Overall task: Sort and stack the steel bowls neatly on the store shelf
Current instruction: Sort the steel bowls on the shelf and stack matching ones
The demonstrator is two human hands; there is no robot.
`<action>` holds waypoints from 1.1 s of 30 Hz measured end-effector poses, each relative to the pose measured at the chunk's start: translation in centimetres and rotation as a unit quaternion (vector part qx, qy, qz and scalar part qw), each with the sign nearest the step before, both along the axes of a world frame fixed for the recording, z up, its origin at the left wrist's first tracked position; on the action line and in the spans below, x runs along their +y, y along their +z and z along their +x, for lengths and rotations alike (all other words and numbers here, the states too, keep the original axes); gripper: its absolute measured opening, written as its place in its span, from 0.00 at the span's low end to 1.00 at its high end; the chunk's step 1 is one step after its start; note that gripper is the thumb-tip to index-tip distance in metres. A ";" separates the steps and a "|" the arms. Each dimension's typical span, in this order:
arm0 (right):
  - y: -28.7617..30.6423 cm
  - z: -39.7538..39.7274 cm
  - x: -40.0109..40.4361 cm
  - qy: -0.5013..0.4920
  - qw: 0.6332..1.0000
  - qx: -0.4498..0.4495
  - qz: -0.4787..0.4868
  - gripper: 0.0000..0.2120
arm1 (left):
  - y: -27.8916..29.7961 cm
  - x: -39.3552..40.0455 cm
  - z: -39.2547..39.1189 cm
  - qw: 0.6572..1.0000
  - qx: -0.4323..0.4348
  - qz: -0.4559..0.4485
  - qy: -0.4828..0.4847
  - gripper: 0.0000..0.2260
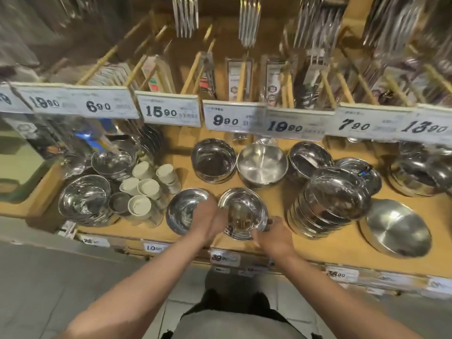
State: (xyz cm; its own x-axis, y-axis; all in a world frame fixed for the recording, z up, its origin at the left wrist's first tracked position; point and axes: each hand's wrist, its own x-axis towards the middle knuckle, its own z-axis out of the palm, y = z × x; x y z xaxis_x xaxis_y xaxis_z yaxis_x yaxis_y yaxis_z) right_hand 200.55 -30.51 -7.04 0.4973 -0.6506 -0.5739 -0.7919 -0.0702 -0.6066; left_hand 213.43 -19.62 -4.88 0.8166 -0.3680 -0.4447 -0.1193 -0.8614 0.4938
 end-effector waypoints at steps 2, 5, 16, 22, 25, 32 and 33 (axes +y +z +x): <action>-0.1 0.6 0.5 -0.035 0.999 -0.010 0.026 0.26 | -0.1 0.6 1.2 0.997 -0.048 -0.021 -0.059 0.10; -0.1 1.1 0.5 -0.059 0.998 -0.025 0.025 0.24 | -0.3 1.4 2.5 0.994 -0.052 -0.022 -0.089 0.04; 0.8 2.3 -0.3 0.001 0.984 0.027 -0.177 0.12 | -0.5 0.9 1.4 0.986 0.133 -0.102 -0.007 0.20; 1.1 3.7 -1.4 0.026 0.978 -0.062 -0.197 0.13 | -1.1 1.6 -1.4 0.966 0.207 -0.129 0.085 0.21; 0.8 3.8 -1.5 0.052 0.979 -0.072 -0.183 0.16 | -0.8 1.5 -3.1 0.980 0.151 -0.093 0.089 0.20; 0.6 2.8 -1.0 0.026 0.990 0.008 -0.137 0.18 | -1.3 1.6 -0.7 0.992 0.104 -0.069 0.026 0.15; 0.5 2.5 -0.9 0.019 0.991 0.028 -0.127 0.17 | -1.0 1.4 -0.2 0.993 0.092 -0.072 0.010 0.15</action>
